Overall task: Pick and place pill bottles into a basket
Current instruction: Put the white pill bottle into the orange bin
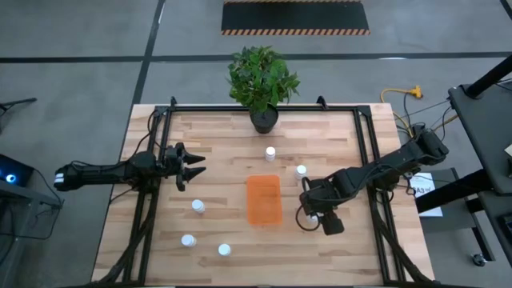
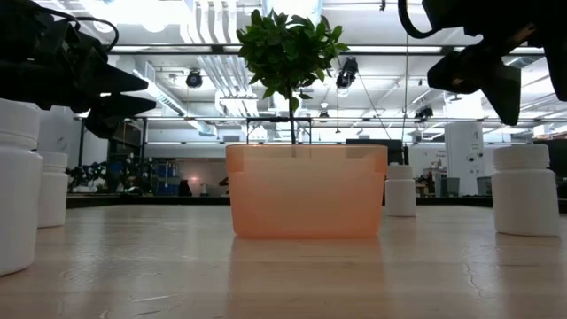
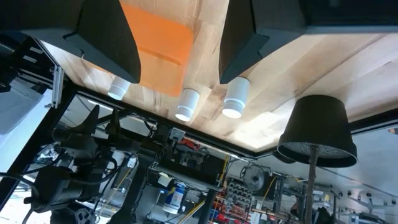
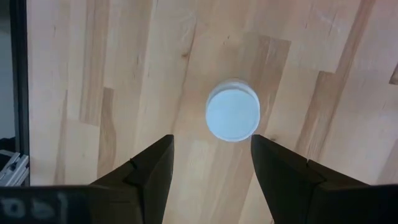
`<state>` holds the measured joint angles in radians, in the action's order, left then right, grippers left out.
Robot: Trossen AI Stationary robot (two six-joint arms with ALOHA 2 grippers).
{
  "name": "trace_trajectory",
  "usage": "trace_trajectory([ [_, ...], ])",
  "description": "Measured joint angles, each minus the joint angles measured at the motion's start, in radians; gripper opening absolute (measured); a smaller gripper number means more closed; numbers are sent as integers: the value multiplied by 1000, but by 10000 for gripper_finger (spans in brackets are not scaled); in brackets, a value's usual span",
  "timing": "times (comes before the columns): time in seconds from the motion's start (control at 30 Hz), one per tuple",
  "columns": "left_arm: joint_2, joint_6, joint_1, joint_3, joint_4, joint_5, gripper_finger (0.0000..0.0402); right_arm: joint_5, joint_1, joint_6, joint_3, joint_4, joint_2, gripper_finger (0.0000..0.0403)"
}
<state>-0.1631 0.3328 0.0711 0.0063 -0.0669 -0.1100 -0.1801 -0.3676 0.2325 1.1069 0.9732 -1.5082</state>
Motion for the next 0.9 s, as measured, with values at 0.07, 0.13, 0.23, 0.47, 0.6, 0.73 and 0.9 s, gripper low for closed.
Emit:
trace_trajectory([
  [0.07,0,0,0,0,0,0,200,0,3,4,0,-22,0,204],
  [0.13,0,0,0,0,0,0,200,0,6,4,0,-44,0,209],
  [0.23,0,0,0,0,0,0,200,0,11,4,0,-75,0,230],
  [0.47,0,0,0,0,0,0,200,0,19,-6,-8,-95,0,306],
  [0.6,0,0,0,0,0,0,200,0,19,-9,-33,-95,0,340],
  [0.73,0,0,0,0,0,0,200,19,19,-22,-61,-99,0,354],
  [0.9,0,0,0,0,0,0,200,24,19,-27,-102,-143,0,349],
])
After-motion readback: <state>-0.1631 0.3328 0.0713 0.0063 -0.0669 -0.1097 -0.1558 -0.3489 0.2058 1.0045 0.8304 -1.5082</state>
